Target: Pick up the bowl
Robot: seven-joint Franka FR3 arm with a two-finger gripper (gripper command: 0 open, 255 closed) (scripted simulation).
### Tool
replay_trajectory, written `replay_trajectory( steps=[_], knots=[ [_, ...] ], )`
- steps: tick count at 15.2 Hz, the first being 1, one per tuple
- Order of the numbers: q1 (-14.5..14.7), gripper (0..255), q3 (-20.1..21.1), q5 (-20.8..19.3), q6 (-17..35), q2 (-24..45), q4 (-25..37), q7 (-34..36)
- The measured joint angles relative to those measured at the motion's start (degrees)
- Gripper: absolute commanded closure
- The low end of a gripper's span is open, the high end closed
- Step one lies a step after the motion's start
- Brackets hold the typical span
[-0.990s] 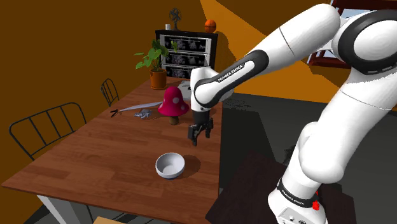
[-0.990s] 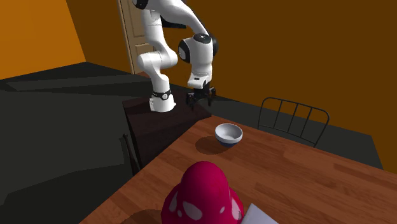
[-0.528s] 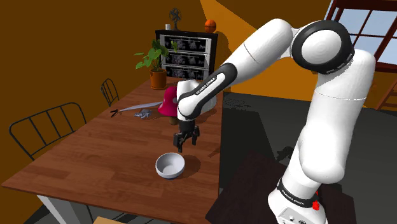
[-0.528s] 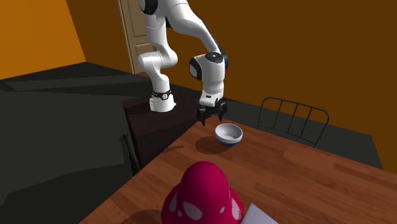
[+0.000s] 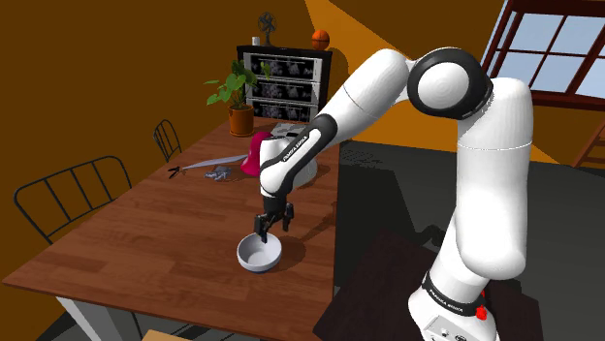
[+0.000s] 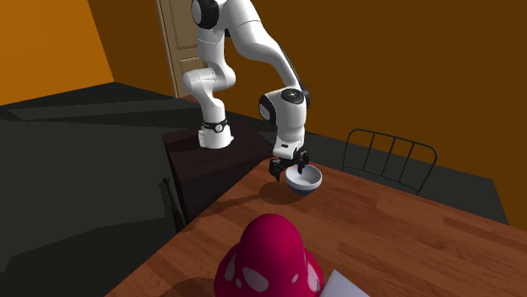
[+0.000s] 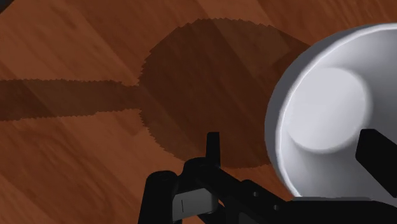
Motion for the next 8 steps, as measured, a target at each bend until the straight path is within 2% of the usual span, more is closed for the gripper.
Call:
replay_trajectory(
  steps=[3,4,8],
  knots=[
    [0.0,0,0.1,0.2,1.8,1.9,0.1,-0.3],
    [0.0,255,0.1,0.2,2.1,2.1,0.0,-0.4],
    [-0.1,255,0.1,0.3,2.3,2.3,0.0,-0.5]
  ],
)
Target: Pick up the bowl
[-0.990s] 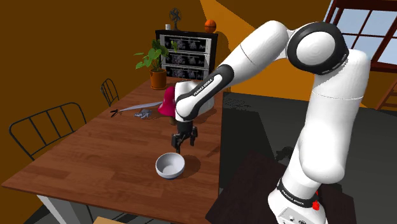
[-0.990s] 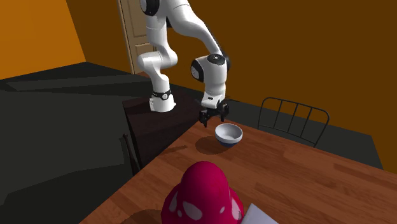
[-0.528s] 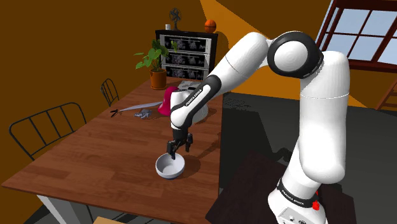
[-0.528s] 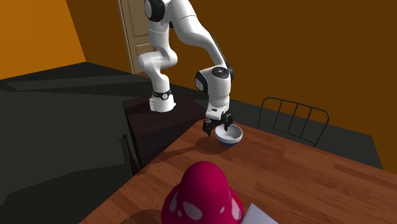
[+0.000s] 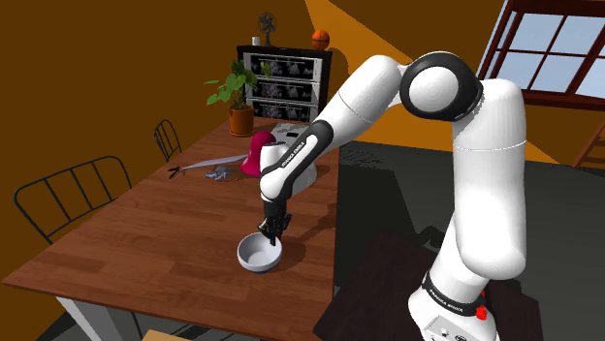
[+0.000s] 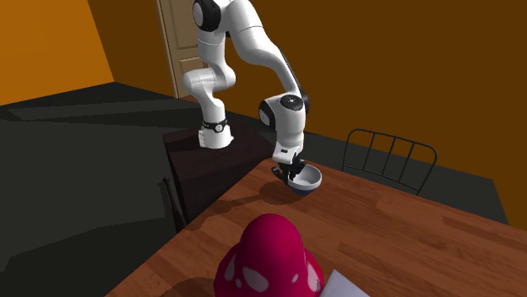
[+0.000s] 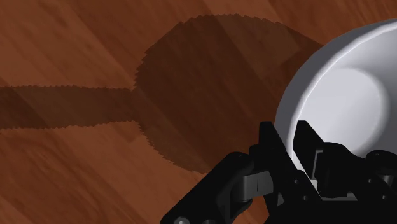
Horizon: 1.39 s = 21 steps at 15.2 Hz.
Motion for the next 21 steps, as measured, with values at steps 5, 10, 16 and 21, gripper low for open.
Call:
replay_trajectory(
  steps=[5,10,16,21],
  knots=[
    [0.0,255,0.0,0.0,0.0,0.0,0.0,0.0],
    [0.1,255,-0.1,-0.2,-1.9,-1.6,0.2,0.4],
    [0.1,255,-0.2,-0.6,-5.7,-5.7,0.1,1.1],
    [0.0,255,-0.3,-1.0,-9.3,-8.6,0.7,1.7]
  ],
)
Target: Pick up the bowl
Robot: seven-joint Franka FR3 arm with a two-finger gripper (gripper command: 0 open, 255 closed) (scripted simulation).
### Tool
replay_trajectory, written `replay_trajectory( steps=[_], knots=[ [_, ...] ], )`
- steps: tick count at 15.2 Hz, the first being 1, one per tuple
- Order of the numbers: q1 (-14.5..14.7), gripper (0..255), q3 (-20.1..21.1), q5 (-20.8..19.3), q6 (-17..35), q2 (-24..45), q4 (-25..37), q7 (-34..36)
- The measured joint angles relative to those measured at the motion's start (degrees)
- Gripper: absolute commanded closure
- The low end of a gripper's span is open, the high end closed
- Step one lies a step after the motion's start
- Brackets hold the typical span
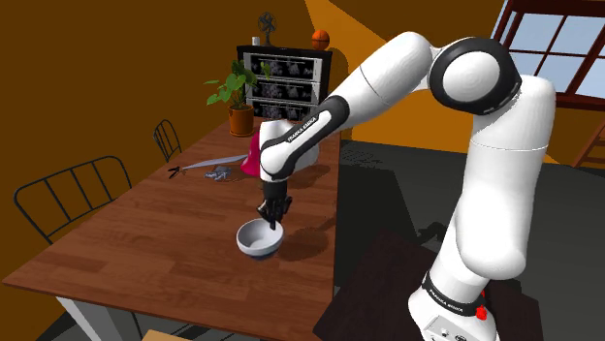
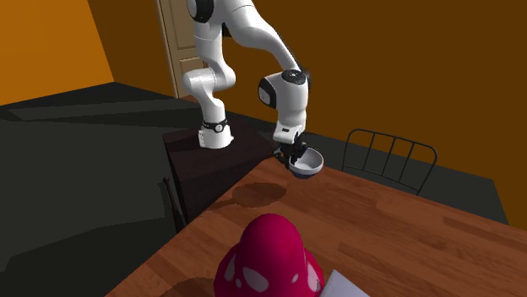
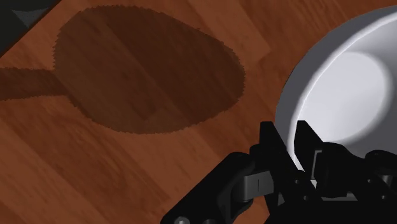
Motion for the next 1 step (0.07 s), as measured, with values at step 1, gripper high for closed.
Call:
replay_trajectory(
  steps=[1],
  knots=[
    [0.0,255,0.0,0.0,-0.5,-0.4,0.1,0.1]
  ],
)
